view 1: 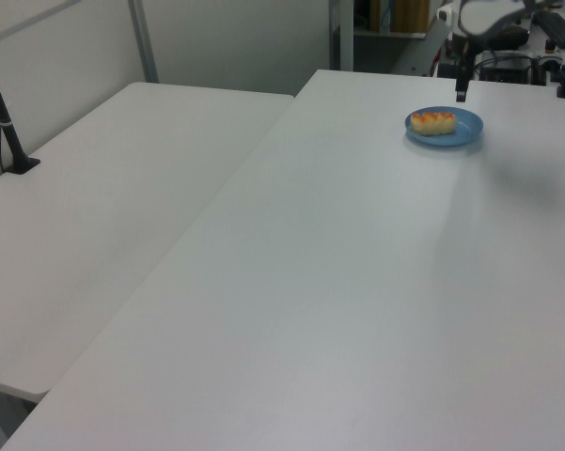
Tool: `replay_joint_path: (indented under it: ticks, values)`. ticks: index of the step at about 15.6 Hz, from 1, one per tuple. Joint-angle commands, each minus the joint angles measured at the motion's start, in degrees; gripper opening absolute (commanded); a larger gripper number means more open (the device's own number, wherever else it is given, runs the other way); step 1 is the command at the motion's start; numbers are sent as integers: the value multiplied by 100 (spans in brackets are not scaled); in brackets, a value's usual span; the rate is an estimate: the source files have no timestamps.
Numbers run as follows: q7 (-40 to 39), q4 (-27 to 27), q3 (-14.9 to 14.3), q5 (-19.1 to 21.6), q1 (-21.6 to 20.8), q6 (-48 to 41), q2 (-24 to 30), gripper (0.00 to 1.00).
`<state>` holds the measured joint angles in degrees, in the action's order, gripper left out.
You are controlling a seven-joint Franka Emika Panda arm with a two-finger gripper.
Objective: Put the bread onto the plate
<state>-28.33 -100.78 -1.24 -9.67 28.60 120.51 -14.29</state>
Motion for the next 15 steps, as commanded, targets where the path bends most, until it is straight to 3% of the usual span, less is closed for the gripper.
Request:
replay_joint_path:
  ticks: [1,5,8,13,15]
  values:
    - [1212,77,-34,781,-512,-1150,776,100]
    - [2609,94,-87,1072,-1329,-1398,1348,100]
    - [3306,252,-333,1152,-2154,-1643,1438,100]
    - [3246,446,-307,1135,-2771,-1733,1438,100]
    - [3158,437,-307,1143,-2807,-1706,1420,100]
